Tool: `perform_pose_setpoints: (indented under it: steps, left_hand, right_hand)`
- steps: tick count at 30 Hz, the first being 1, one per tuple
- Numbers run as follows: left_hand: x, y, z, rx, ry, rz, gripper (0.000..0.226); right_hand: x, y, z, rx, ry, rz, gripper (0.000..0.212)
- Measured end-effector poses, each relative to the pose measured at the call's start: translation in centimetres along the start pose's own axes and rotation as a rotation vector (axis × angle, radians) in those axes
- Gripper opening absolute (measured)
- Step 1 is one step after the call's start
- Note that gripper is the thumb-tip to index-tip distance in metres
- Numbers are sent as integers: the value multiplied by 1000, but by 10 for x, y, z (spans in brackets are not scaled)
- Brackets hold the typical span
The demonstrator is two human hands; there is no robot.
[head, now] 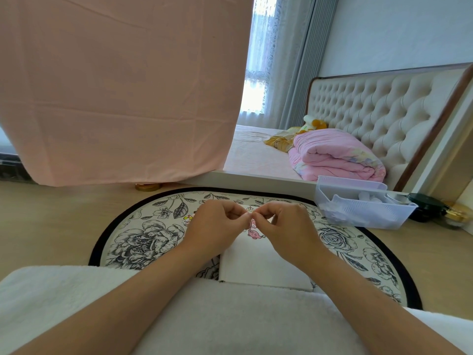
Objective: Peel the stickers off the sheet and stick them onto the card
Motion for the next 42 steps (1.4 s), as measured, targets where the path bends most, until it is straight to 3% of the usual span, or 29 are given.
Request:
perform_pose_setpoints:
  steps: [22, 33, 38, 42]
  left_hand:
    - [3, -3, -7, -128, 80, -91, 15]
    - [2, -4, -6, -157, 74, -65, 13]
    - [-2, -9, -7, -252, 80, -29, 19]
    - [3, -22, -15, -295, 38, 40, 5]
  right_hand:
    - [-3, -3, -7, 611, 138, -360, 13]
    - [0, -4, 1, 670, 101, -344, 9]
    - [4, -8, 12, 569, 52, -292, 10]
    - [9, -14, 22, 593, 41, -300, 10]
Point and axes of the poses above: each hand's wrist, its own x-axis towards the middle knuckle, its own z-axis out of the back of the hand, y = z × x, the point moved 5 cm from there along x, towards the middle knuckle, and after that the axes turned 3 degrees about z, right-handed, at the moved point
